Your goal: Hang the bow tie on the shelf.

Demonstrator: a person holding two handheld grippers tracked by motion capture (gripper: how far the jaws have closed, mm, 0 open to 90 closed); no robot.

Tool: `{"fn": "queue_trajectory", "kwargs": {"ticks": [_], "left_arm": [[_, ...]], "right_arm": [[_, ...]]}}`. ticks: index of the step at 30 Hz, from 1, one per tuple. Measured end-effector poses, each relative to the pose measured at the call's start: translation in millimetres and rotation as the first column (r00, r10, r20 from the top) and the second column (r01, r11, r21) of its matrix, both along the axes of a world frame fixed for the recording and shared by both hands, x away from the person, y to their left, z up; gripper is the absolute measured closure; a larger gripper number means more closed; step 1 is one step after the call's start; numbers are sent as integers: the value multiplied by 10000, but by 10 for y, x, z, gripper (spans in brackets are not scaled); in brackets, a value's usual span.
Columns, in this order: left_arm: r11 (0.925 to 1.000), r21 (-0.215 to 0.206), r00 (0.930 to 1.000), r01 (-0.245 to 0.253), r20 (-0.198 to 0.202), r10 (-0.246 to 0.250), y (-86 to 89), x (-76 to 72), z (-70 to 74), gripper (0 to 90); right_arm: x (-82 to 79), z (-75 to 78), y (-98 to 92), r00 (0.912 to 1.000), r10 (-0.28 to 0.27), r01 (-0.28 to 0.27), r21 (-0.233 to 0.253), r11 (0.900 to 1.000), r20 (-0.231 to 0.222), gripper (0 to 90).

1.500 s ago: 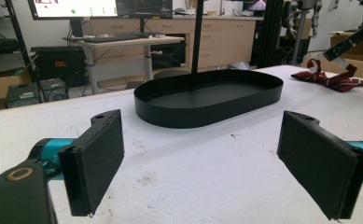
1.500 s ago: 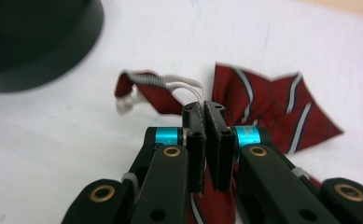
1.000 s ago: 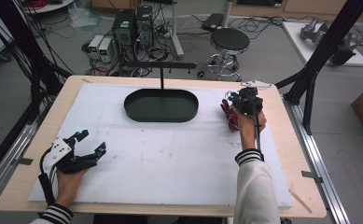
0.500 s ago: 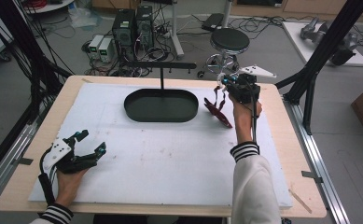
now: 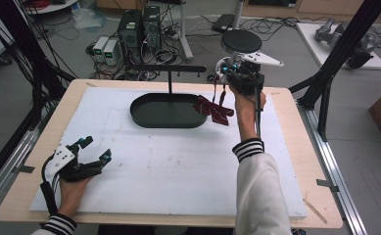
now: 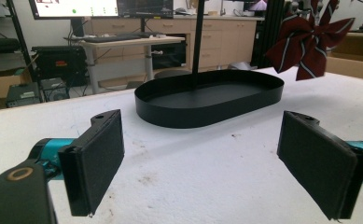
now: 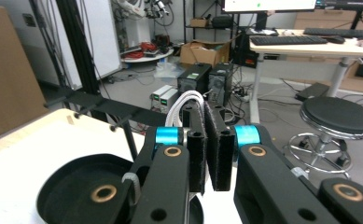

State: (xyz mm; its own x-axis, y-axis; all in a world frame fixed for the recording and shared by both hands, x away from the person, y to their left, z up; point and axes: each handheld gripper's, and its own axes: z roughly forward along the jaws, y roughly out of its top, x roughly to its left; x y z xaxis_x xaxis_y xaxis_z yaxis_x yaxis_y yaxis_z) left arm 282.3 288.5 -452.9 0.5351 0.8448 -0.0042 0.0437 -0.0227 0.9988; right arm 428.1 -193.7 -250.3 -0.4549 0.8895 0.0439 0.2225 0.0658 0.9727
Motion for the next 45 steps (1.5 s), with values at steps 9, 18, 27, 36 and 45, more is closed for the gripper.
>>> {"fn": "queue_trajectory", "kwargs": {"ticks": [9,18,27,36,45], "left_arm": [[10000,-19,10000,8,10,-8,1,2,-1,150],[10000,-11,10000,15,19,-15,1,2,-1,150],[10000,-5,10000,12,13,-12,3,2,-1,150],[10000,3,10000,-9,8,9,4,2,-1,150],[10000,51,10000,-30,-5,30,-1,1,0,150]], "right_arm": [[81,178,238,9991,370,-373,170,9992,219,875],[176,260,480,9973,667,-675,245,9974,314,875],[342,142,592,9980,611,-615,269,9977,139,875],[514,71,677,9987,497,-498,140,9987,69,875],[667,-59,603,9995,106,-102,147,9998,-311,875]]}}
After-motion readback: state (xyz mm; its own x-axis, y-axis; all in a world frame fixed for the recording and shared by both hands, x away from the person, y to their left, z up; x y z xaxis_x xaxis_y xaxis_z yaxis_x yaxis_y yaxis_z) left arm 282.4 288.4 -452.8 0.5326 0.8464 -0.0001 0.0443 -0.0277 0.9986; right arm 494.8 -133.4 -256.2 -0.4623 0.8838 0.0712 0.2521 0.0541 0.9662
